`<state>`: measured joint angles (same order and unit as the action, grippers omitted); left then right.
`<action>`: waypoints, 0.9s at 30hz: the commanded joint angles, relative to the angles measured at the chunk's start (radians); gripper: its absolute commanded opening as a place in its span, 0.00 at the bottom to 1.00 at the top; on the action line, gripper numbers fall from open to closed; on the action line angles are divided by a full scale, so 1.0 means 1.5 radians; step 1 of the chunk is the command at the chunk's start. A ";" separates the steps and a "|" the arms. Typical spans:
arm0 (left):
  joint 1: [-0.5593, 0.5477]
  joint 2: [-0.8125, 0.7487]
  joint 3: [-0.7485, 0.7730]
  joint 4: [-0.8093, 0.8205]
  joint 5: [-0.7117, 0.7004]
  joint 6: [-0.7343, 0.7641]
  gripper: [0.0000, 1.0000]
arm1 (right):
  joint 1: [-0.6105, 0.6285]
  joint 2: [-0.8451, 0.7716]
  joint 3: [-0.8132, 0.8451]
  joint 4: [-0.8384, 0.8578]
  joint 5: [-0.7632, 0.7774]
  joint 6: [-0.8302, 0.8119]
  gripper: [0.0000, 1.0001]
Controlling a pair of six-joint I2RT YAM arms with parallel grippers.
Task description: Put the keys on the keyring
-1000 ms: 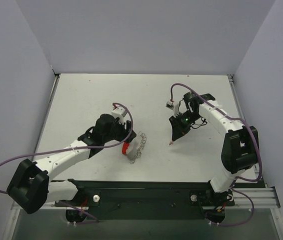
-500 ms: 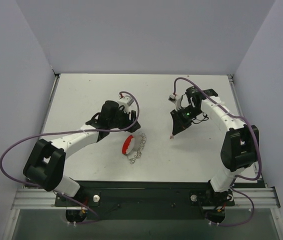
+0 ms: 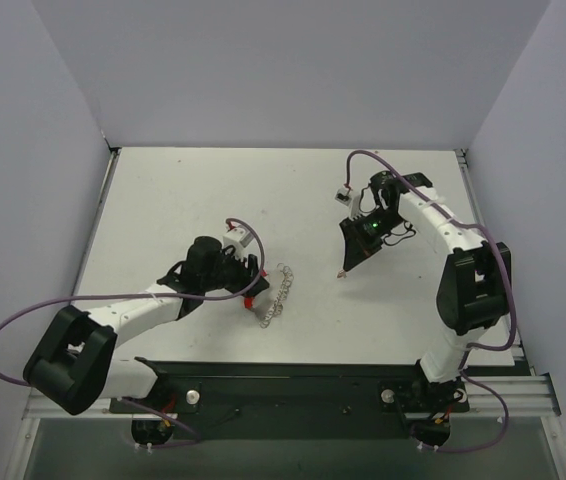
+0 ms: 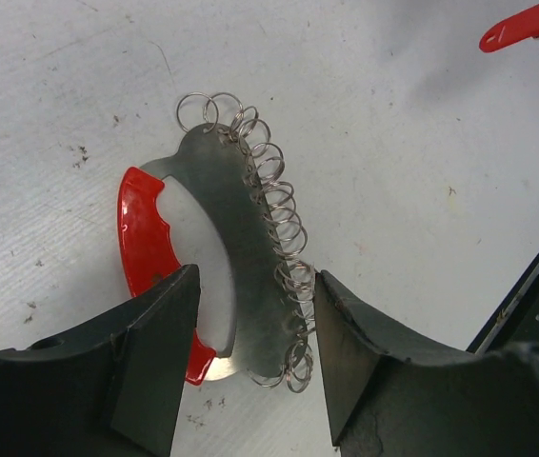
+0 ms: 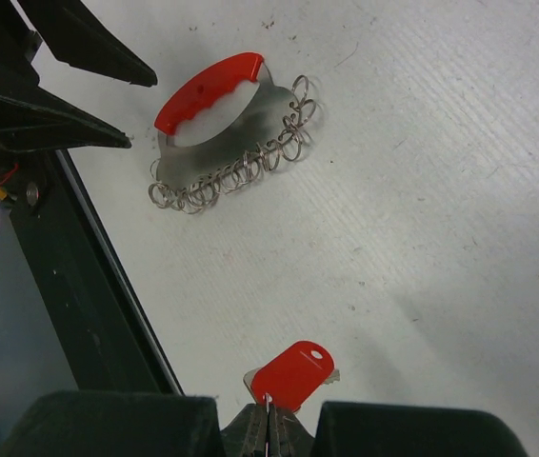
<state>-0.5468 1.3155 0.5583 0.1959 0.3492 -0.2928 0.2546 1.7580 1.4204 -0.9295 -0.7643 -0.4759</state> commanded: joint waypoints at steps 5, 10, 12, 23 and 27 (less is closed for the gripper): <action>-0.002 -0.056 -0.033 0.005 0.040 -0.033 0.60 | -0.004 0.009 0.031 -0.054 -0.032 -0.023 0.00; -0.018 -0.058 -0.054 0.036 0.092 -0.019 0.60 | -0.003 0.003 0.022 -0.058 -0.042 -0.032 0.00; -0.029 -0.050 -0.058 0.049 0.115 -0.015 0.60 | -0.004 0.000 0.019 -0.058 -0.044 -0.035 0.00; -0.038 -0.031 -0.035 0.013 0.055 -0.007 0.54 | 0.001 -0.003 0.011 -0.059 -0.047 -0.040 0.00; -0.038 -0.016 -0.008 -0.011 0.036 0.005 0.54 | 0.001 0.001 0.012 -0.059 -0.047 -0.040 0.00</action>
<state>-0.6018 1.2690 0.4778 0.1940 0.4416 -0.3214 0.2550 1.7756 1.4326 -0.9649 -0.8017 -0.5140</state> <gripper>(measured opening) 0.541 0.032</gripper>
